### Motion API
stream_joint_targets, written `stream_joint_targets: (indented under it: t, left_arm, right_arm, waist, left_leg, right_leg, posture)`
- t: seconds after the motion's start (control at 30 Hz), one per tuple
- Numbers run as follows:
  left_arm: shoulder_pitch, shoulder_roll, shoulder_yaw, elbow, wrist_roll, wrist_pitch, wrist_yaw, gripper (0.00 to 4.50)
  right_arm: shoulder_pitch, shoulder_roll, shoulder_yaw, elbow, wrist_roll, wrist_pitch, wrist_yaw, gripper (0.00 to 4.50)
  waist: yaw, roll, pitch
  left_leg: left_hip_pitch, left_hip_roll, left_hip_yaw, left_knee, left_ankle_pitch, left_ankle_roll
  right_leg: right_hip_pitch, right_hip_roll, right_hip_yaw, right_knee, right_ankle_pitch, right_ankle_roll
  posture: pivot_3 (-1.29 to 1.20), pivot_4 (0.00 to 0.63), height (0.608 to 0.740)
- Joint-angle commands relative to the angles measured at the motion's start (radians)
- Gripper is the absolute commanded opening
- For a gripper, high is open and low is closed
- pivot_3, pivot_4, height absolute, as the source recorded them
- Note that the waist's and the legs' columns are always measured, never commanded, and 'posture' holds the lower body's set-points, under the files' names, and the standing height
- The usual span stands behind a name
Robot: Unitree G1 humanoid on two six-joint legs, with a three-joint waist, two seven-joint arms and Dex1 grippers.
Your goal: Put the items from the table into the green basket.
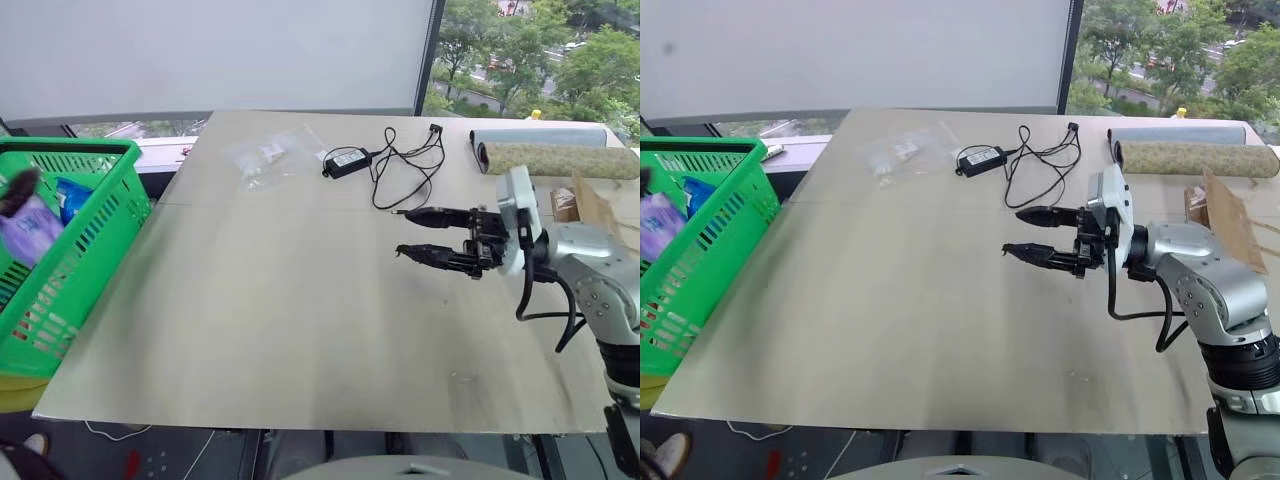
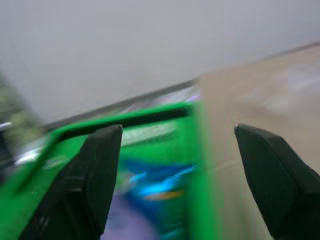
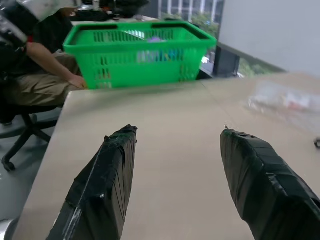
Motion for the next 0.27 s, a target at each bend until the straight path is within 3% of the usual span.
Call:
stream_joint_targets:
  t: [0.03,0.13,0.27]
  left_arm:
    - [0.145,-0.134,-0.172,-0.329,-0.168,0.140,0.007,3.79]
    - [0.171,-0.243,-0.279,-0.430,-0.188,0.173,0.108,3.79]
    - [0.213,-0.324,-0.471,-0.390,-0.030,0.045,0.144,3.79]
  right_arm:
    - [0.103,0.009,-0.027,0.079,-0.136,-0.145,-0.040,2.89]
    - [0.172,0.069,-0.044,0.156,-0.213,-0.274,-0.089,2.89]
    - [0.277,0.068,-0.052,0.227,-0.288,-0.376,-0.079,2.89]
  waist:
    - [-0.002,0.000,-0.003]
    - [-0.002,-0.002,-0.003]
    - [-0.002,0.007,-0.008]
  left_leg:
    - [0.001,0.000,0.002,0.000,-0.002,0.003]
    - [0.001,0.000,0.002,0.000,-0.002,0.003]
    - [0.007,0.000,0.003,0.000,-0.002,0.003]
  right_leg:
    - [0.000,-0.001,0.002,0.000,0.000,0.000]
    - [0.000,0.000,0.002,0.000,0.000,0.000]
    - [0.004,0.005,0.004,0.002,0.000,0.000]
  posture:
    - [-0.02,0.053,0.740]
    - [-0.02,0.054,0.740]
    - [-0.02,0.059,0.740]
